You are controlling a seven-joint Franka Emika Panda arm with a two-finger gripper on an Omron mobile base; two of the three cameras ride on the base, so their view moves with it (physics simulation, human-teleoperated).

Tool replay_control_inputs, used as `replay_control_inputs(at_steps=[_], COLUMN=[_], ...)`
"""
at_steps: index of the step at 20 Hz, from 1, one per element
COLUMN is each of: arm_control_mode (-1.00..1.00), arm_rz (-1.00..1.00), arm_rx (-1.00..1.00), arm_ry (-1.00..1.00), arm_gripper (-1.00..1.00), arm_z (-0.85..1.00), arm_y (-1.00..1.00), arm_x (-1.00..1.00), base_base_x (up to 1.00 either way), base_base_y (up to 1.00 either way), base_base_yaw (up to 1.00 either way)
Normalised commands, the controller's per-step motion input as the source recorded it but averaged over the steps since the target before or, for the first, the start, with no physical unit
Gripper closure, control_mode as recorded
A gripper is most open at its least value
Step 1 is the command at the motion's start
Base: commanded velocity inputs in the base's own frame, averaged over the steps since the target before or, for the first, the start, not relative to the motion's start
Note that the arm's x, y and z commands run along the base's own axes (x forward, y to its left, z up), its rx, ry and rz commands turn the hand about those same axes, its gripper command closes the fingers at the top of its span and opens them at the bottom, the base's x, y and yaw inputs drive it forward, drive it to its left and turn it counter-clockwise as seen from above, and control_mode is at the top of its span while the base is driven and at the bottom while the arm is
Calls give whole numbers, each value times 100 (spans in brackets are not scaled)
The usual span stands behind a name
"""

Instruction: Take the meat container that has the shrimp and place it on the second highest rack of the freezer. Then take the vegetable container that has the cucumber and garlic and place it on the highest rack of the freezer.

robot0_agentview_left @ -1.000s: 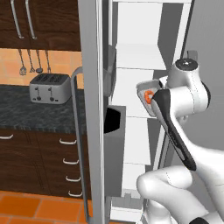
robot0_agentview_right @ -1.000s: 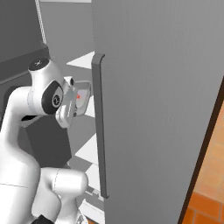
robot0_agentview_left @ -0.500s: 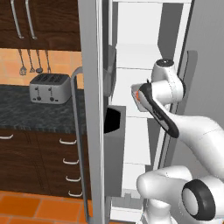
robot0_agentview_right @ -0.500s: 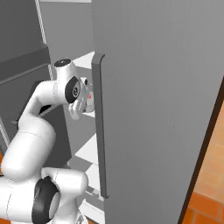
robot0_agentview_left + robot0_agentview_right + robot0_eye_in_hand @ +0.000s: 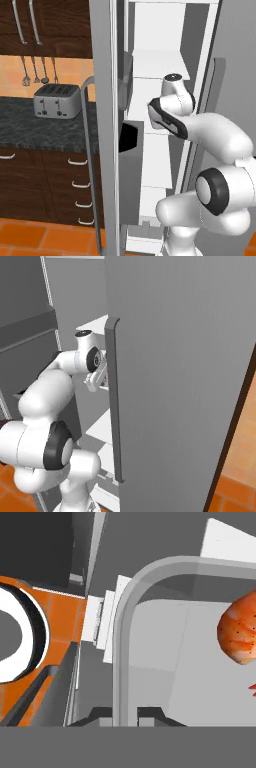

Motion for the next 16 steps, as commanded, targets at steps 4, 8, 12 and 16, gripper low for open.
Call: replay_control_inputs(at_steps=[4,8,12,16], arm_control_mode=[-100,-100,-100,-100], arm_rz=[-9,-8,-4,-3], arm_rx=[3,2,0,0], arm_ry=[0,0,0,0], arm_gripper=[100,100,100,100], arm_z=[-49,-39,-33,-33], arm_y=[-3,-3,-1,-4], arm_x=[34,44,65,76], base_base_x=[0,0,0,0], base_base_y=[0,0,0,0], base_base_yaw=[0,0,0,0])
